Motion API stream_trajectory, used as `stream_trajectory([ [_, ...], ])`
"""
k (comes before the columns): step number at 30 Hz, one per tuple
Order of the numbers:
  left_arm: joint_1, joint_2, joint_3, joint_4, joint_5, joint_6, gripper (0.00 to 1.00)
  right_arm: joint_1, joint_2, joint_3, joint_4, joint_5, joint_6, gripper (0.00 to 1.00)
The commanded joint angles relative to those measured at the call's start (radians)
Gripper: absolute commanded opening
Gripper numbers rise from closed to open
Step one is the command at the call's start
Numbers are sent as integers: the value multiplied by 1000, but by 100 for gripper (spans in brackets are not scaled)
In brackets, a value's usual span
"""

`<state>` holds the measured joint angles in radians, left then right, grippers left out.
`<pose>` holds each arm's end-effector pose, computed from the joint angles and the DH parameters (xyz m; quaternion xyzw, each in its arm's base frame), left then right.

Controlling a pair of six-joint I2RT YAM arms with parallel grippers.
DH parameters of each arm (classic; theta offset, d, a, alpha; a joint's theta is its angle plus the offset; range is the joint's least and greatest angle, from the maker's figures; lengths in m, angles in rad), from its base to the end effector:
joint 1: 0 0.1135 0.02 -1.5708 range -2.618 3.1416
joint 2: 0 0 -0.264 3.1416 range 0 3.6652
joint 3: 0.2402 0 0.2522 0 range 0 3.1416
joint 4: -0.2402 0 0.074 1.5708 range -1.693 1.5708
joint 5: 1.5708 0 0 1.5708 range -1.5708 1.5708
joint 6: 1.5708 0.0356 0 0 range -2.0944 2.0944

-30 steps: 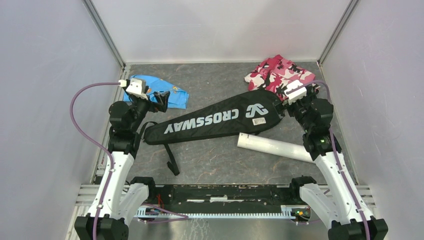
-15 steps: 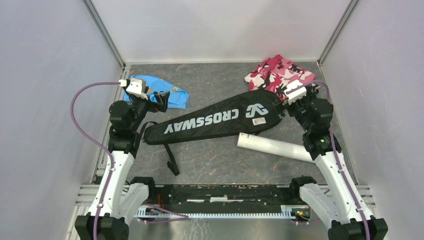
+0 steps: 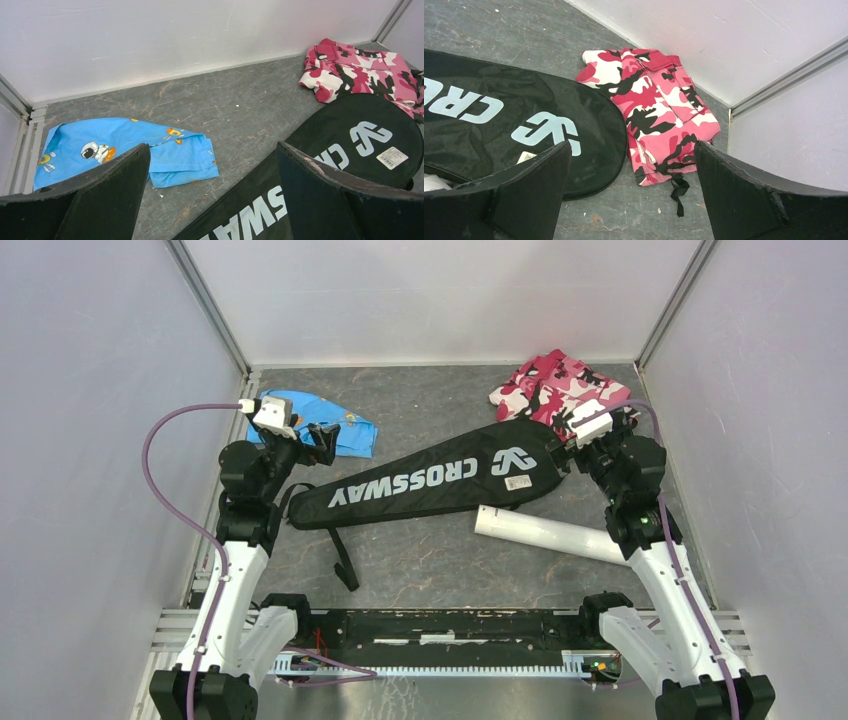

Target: Pack up the badminton gear

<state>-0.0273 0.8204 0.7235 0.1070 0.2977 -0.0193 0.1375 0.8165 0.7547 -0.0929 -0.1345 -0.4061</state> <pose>0.1973 -0.0158 0.3437 0.1082 0.6953 -0.1207 0.7002 0.1929 0.0315 0.3338 -0.2456 0.7184 -0.0363 0.6499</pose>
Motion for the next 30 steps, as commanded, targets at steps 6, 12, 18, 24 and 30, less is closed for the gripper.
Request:
stream_trajectory([
  [6, 7, -10, 16, 31, 10, -23, 100, -10, -11, 19, 11, -1, -3, 98],
  [12, 9, -10, 15, 32, 10, -21, 100, -11, -13, 18, 11, -3, -3, 98],
  [18, 9, -6, 12, 37, 11, -20, 100, -11, -11, 19, 9, -5, -7, 98],
  [24, 9, -4, 9, 38, 16, -19, 100, -11, -7, 18, 11, -5, -7, 98],
  [30, 9, -6, 9, 37, 18, -18, 100, -14, -6, 18, 8, -8, -5, 98],
])
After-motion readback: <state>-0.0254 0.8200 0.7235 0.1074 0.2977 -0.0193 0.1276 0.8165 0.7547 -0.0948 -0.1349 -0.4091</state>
